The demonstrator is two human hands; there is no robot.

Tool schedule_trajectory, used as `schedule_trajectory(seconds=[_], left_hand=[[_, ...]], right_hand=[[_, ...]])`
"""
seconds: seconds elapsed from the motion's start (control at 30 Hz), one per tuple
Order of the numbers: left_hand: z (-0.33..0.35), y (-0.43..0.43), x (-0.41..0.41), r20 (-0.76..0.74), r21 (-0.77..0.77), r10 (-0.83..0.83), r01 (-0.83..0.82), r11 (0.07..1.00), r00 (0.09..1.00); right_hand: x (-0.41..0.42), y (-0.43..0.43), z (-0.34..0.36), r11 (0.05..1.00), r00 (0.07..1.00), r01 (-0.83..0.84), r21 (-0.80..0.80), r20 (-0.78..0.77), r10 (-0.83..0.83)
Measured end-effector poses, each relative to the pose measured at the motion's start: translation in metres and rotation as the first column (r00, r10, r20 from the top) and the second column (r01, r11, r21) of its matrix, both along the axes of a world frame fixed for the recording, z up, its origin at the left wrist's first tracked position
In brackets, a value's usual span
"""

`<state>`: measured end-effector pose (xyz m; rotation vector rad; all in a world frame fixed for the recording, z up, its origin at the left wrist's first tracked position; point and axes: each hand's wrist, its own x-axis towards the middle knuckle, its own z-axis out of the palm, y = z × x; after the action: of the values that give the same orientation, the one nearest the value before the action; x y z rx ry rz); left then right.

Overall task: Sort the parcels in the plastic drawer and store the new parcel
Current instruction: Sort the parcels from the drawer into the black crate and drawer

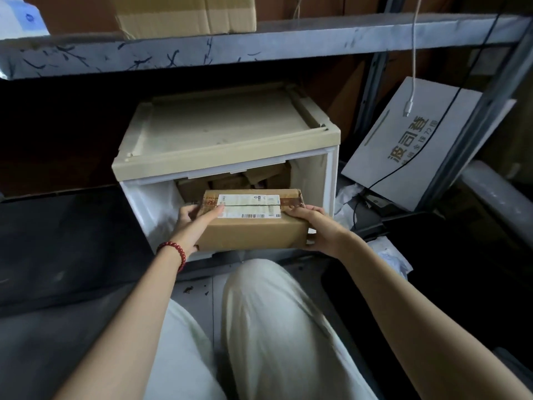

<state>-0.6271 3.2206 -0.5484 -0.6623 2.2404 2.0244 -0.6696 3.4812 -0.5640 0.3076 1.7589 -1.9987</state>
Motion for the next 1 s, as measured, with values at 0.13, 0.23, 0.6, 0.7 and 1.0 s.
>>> schedule_trajectory(seconds=[0.13, 0.23, 0.6, 0.7, 1.0], left_hand=[[-0.009, 0.021, -0.002, 0.065, -0.014, -0.135, 0.137, 0.991, 0.989], [-0.003, 0.049, 0.0, 0.096, -0.017, -0.231, 0.233, 0.972, 0.968], [-0.004, 0.158, -0.009, 0.096, -0.051, -0.423, 0.429, 0.902, 0.901], [-0.009, 0.195, -0.008, 0.057, -0.075, -0.469, 0.473, 0.878, 0.881], [-0.051, 0.318, 0.002, 0.059, -0.253, -0.643, 0.635, 0.73, 0.763]], right_hand=[[0.014, 0.036, -0.013, 0.998, 0.999, 0.048, -0.038, 0.027, -0.047], [0.025, 0.063, -0.02, 0.997, 0.998, 0.068, -0.039, 0.014, -0.067], [0.072, 0.177, -0.03, 0.97, 0.97, 0.241, -0.019, -0.033, -0.241], [0.088, 0.21, -0.034, 0.951, 0.951, 0.308, -0.008, -0.018, -0.308], [0.159, 0.275, -0.079, 0.73, 0.716, 0.682, 0.034, 0.172, -0.677]])
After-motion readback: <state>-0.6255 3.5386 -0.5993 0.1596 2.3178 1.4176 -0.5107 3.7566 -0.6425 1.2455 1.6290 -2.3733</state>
